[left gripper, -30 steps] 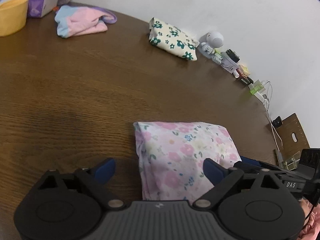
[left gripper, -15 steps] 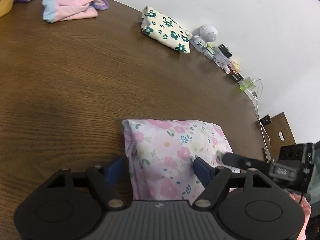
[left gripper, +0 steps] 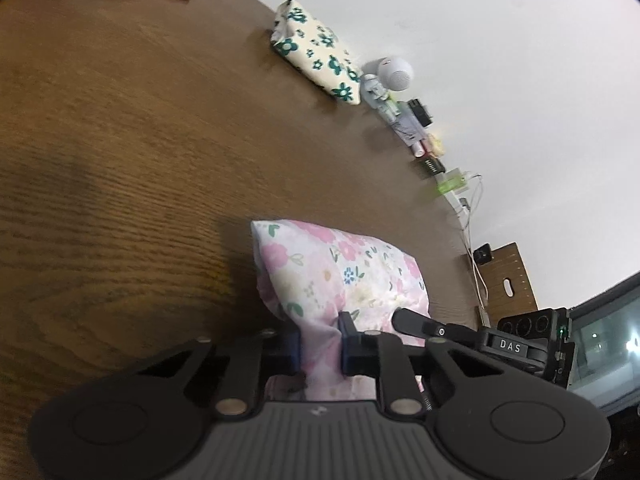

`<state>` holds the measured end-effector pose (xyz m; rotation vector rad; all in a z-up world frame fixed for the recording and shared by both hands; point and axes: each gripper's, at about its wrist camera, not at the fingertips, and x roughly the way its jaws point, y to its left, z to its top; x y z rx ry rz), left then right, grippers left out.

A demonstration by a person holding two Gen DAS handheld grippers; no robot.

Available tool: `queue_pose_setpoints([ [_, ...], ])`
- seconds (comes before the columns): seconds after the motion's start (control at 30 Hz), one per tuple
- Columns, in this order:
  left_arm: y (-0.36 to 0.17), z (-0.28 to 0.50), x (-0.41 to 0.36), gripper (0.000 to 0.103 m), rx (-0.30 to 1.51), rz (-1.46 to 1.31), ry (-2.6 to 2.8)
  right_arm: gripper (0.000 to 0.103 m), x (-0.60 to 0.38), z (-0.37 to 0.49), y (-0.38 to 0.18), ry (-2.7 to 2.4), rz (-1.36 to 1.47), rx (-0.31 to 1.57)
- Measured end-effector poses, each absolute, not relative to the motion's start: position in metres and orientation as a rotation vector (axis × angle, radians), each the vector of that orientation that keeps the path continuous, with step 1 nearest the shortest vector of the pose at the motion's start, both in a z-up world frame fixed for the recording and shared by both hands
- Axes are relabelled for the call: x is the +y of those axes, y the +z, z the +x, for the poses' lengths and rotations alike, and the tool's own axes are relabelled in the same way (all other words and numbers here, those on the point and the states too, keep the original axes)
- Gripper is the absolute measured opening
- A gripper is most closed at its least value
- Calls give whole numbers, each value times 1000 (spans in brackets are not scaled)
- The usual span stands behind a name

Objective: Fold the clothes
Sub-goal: 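Grasp the folded pink dress with both grippers and lift it, then carry the held dress with both grippers toward the cream floral fabric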

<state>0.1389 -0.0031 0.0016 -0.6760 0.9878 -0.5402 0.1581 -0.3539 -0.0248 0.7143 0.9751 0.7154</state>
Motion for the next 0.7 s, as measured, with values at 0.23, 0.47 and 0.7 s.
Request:
queue_pose_setpoints([
  [0.23, 19, 135, 1, 13, 906, -643, -594, 13, -351, 151, 0, 714, 685, 897],
  [0.47, 62, 130, 5, 13, 789, -585, -638, 13, -346, 149, 44, 726, 655, 799],
  [0.7, 127, 142, 6, 13, 660, -515, -670, 13, -339, 152, 111, 736, 584, 656],
])
